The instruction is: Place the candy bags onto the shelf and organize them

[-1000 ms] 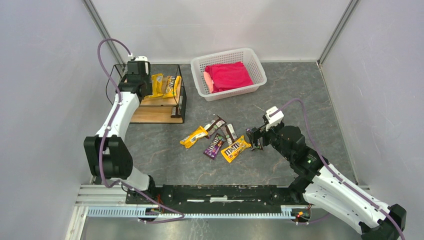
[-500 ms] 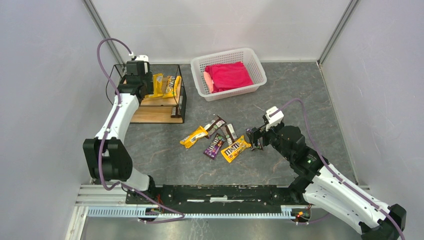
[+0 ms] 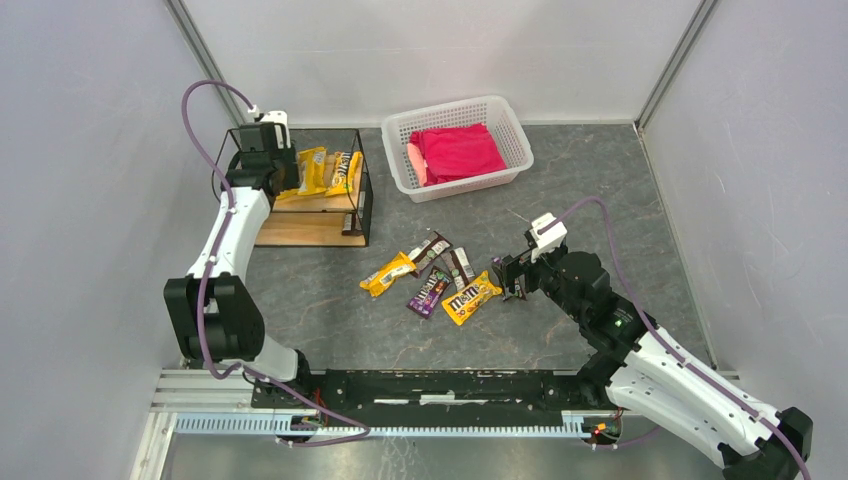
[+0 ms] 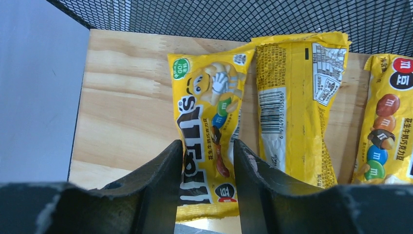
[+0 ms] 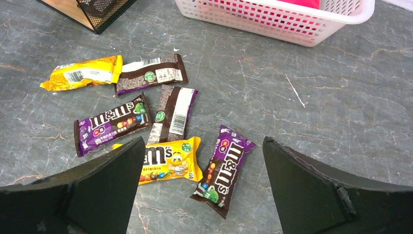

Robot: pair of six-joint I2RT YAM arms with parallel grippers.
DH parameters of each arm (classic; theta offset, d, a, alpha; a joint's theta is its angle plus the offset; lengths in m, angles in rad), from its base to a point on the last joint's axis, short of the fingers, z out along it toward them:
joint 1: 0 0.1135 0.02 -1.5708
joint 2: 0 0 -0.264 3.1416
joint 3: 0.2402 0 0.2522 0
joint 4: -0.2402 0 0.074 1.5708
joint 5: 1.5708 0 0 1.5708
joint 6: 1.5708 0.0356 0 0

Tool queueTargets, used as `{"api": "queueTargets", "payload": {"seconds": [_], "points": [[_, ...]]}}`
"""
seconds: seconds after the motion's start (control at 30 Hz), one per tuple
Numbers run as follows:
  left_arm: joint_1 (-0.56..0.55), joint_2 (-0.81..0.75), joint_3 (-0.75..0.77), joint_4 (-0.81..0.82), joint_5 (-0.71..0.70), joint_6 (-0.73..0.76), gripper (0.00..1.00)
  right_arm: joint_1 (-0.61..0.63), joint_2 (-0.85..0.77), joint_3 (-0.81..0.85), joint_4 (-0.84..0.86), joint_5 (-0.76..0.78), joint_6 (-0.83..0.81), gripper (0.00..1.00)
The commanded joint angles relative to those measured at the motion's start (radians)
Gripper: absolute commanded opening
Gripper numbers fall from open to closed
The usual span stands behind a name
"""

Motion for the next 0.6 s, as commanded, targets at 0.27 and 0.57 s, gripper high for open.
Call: {"api": "queueTargets", "payload": {"seconds": [0.27, 0.57], "points": [[0.004, -0.018, -0.008, 0.048, 0.133, 0.033, 0.46, 0.003, -0.001, 0.013, 0.042, 0.0, -0.014, 0.98], [0.004, -0.029, -0.008, 0.045, 0.117, 0.031, 0.49, 0.004, 0.001, 0.014, 0.043, -0.002, -0.012, 0.98]]}}
